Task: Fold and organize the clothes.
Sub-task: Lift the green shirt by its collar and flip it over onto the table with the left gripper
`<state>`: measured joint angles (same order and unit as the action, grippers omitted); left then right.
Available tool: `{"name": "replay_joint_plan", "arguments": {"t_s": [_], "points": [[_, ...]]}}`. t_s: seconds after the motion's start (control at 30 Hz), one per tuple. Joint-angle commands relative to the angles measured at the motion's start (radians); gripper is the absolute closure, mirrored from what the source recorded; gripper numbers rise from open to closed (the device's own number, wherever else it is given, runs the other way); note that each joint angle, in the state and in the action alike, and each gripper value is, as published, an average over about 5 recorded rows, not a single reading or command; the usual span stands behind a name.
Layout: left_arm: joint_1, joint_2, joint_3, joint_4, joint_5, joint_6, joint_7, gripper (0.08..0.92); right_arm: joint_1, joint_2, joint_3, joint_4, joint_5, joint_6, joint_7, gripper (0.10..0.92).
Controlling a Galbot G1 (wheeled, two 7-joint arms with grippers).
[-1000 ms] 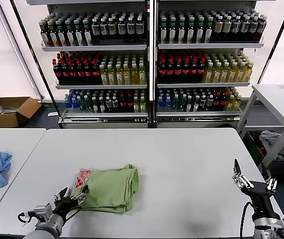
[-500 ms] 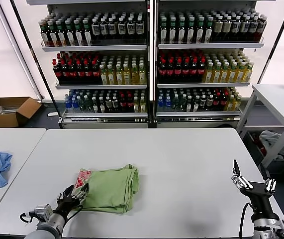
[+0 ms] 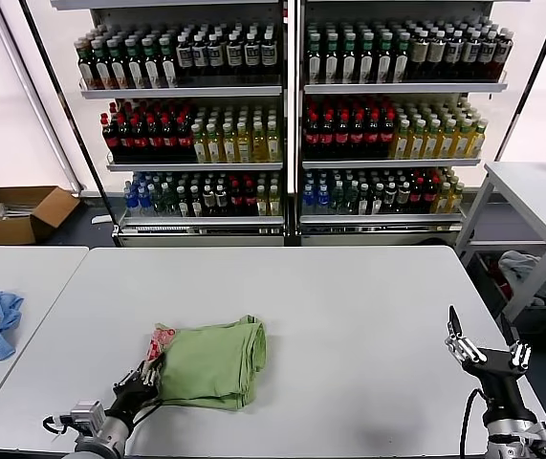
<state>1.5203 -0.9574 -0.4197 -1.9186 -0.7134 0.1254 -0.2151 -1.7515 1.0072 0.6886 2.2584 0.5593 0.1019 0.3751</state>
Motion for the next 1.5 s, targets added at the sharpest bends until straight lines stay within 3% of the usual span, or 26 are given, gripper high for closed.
{"name": "replay_joint_plan", "arguments": {"t_s": [0.03, 0.17, 0.3, 0.5, 0.67, 0.83, 0.9, 1.0, 1.13, 1.23, 1.37, 1.5], "points": [[0.004, 0.005, 0.004, -0.012, 0.058, -0.075, -0.010, 0.801, 0.003, 0.003, -0.002, 0.000, 0.000, -0.001, 0.000, 0.203], [0.014, 0.020, -0.010, -0.030, 0.060, -0.075, -0.007, 0.880, 0.006, 0.002, -0.002, 0.002, 0.000, -0.001, -0.001, 0.203], [0.018, 0.053, -0.069, -0.056, 0.041, -0.065, -0.026, 0.885, 0.016, 0.000, -0.003, 0.005, 0.001, -0.005, 0.000, 0.203], [0.047, 0.155, -0.318, -0.078, -0.011, -0.024, -0.031, 0.885, 0.040, -0.001, -0.016, 0.002, 0.002, -0.013, -0.001, 0.203], [0.077, 0.240, -0.575, -0.106, -0.080, 0.038, 0.016, 0.885, 0.060, -0.004, -0.031, -0.004, 0.002, -0.016, -0.001, 0.203], [0.070, 0.262, -0.698, -0.194, -0.105, 0.101, 0.052, 0.885, 0.071, -0.006, -0.042, -0.006, 0.002, -0.019, -0.001, 0.203], [0.078, 0.239, -0.662, -0.254, -0.077, 0.107, 0.065, 0.885, 0.069, -0.006, -0.043, -0.005, 0.002, -0.019, -0.001, 0.203], [0.104, 0.186, -0.475, -0.293, 0.071, 0.064, 0.086, 0.885, 0.058, -0.009, -0.038, -0.001, 0.002, -0.016, -0.002, 0.203], [0.065, 0.107, -0.045, -0.101, 0.408, -0.080, 0.093, 0.885, 0.039, -0.011, -0.025, 0.004, 0.005, -0.006, -0.002, 0.203], [0.017, 0.039, 0.160, 0.057, 0.546, -0.137, 0.093, 0.885, 0.027, -0.009, -0.019, 0.009, 0.004, 0.005, -0.002, 0.203], [-0.017, -0.024, 0.271, 0.074, 0.572, -0.150, 0.101, 0.885, 0.018, -0.008, -0.016, 0.010, 0.003, 0.009, -0.004, 0.203], [-0.062, -0.034, 0.301, 0.013, 0.542, -0.119, 0.105, 0.885, 0.030, 0.002, -0.028, 0.005, -0.006, 0.007, -0.004, 0.203]]}}
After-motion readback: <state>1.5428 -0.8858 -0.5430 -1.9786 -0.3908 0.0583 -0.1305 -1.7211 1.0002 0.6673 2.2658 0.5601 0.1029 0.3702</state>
